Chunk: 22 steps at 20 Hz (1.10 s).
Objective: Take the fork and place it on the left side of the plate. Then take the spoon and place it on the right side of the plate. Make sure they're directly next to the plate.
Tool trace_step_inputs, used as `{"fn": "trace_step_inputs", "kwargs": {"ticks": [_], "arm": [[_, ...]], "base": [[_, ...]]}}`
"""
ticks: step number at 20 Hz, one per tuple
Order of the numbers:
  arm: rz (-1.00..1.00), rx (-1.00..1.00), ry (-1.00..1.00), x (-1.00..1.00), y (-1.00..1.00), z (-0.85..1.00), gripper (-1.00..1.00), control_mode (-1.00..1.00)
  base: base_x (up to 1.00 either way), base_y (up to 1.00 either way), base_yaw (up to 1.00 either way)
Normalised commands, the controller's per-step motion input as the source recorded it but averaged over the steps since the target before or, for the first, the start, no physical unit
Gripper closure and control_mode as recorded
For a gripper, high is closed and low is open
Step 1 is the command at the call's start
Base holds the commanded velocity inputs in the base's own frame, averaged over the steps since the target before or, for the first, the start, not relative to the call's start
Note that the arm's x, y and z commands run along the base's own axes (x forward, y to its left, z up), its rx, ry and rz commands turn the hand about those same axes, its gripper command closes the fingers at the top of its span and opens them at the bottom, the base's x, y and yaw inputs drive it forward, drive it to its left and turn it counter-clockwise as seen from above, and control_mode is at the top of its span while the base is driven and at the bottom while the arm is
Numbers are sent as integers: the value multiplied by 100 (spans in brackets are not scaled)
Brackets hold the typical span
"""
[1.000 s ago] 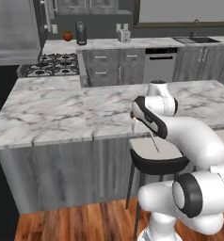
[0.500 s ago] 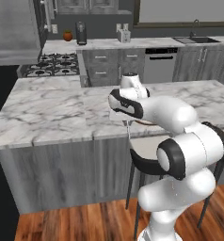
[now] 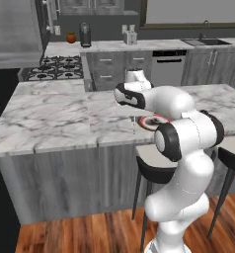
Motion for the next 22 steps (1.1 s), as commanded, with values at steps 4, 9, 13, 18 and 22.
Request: {"fn": "trace_step_inputs", "kwargs": {"ticks": [4, 9, 13, 18, 22], "arm": [[-2, 0, -1, 50, -50, -25, 100, -100], [0, 0, -3, 57, -9, -31, 100, -100], [0, 0, -2, 72, 7, -28, 100, -100], [0, 0, 0, 64, 0, -29, 100, -100], [0, 0, 0, 65, -1, -28, 100, -100]], "base": [[0, 0, 0], [0, 0, 0], [0, 0, 0], [0, 0, 0], [0, 0, 0]]}}
